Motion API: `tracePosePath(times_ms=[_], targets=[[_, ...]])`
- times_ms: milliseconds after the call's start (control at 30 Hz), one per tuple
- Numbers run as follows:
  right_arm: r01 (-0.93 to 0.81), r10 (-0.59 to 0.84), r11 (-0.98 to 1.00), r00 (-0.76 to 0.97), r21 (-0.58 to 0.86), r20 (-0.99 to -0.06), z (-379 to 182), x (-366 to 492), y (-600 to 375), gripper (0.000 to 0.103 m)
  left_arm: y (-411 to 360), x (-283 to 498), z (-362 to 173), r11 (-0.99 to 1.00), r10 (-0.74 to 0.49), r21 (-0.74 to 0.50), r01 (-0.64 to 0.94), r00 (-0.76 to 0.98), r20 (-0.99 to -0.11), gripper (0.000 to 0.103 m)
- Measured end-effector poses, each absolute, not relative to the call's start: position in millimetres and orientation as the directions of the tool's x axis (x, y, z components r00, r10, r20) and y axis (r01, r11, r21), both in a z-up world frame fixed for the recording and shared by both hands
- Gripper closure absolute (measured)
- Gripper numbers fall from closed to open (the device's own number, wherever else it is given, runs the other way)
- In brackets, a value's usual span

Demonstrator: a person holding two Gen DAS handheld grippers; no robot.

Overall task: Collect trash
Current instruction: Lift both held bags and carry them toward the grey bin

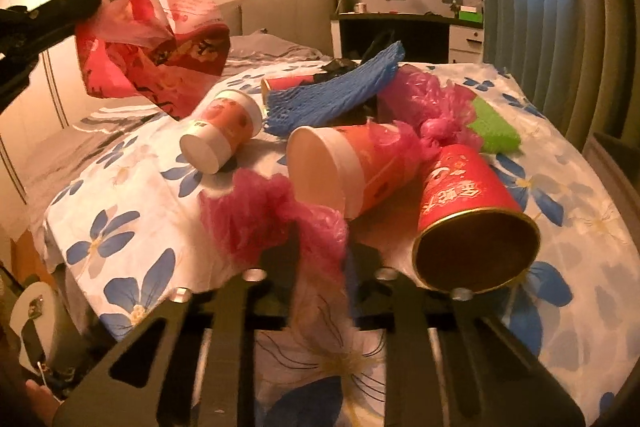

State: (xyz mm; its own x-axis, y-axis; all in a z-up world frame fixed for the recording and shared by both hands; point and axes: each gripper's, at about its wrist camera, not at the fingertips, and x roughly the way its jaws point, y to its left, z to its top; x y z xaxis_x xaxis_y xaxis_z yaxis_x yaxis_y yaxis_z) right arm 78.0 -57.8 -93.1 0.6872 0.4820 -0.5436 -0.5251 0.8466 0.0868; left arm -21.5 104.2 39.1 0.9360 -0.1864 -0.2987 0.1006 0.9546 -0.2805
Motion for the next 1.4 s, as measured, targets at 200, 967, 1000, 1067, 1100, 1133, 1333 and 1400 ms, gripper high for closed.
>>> tracePosePath(times_ms=[200, 967, 1000, 1067, 1100, 1133, 1333, 1400], targets=[[-0.549, 0.509, 0.833, 0.708, 0.072, -0.489, -76, 63, -59, 0.099, 103, -18, 35, 0.956, -0.181, -0.279, 0.093, 0.934, -0.309, 0.099], [-0.375, 0.387, 0.922, 0.883, 0.093, -0.267, -4, 47, -147, 0.099, 57, 2, 49, 0.964, -0.232, -0.193, 0.182, 0.931, -0.282, 0.099], [-0.362, 0.375, 0.927, 0.889, 0.096, -0.263, -2, 47, -153, 0.099, 51, 5, 50, 0.964, -0.237, -0.186, 0.19, 0.93, -0.281, 0.099], [-0.33, 0.345, 0.939, 0.905, 0.103, -0.249, 0, 49, -168, 0.099, 39, 12, 51, 0.961, -0.255, -0.176, 0.212, 0.925, -0.281, 0.099], [-0.314, 0.33, 0.944, 0.912, 0.106, -0.242, 2, 49, -176, 0.099, 31, 16, 52, 0.958, -0.269, -0.173, 0.227, 0.922, -0.279, 0.099], [-0.315, 0.332, 0.943, 0.915, 0.109, -0.228, 2, 50, -182, 0.099, 24, 20, 53, 0.956, -0.281, -0.17, 0.241, 0.919, -0.278, 0.099], [-0.218, 0.241, 0.967, 0.948, 0.13, -0.206, 3, 55, -224, 0.099, -24, 42, 57, 0.936, -0.348, -0.147, 0.319, 0.899, -0.266, 0.099], [-0.183, 0.208, 0.974, 0.958, 0.134, -0.199, 2, 56, -237, 0.099, -40, 50, 57, 0.928, -0.372, -0.14, 0.346, 0.89, -0.265, 0.099]])
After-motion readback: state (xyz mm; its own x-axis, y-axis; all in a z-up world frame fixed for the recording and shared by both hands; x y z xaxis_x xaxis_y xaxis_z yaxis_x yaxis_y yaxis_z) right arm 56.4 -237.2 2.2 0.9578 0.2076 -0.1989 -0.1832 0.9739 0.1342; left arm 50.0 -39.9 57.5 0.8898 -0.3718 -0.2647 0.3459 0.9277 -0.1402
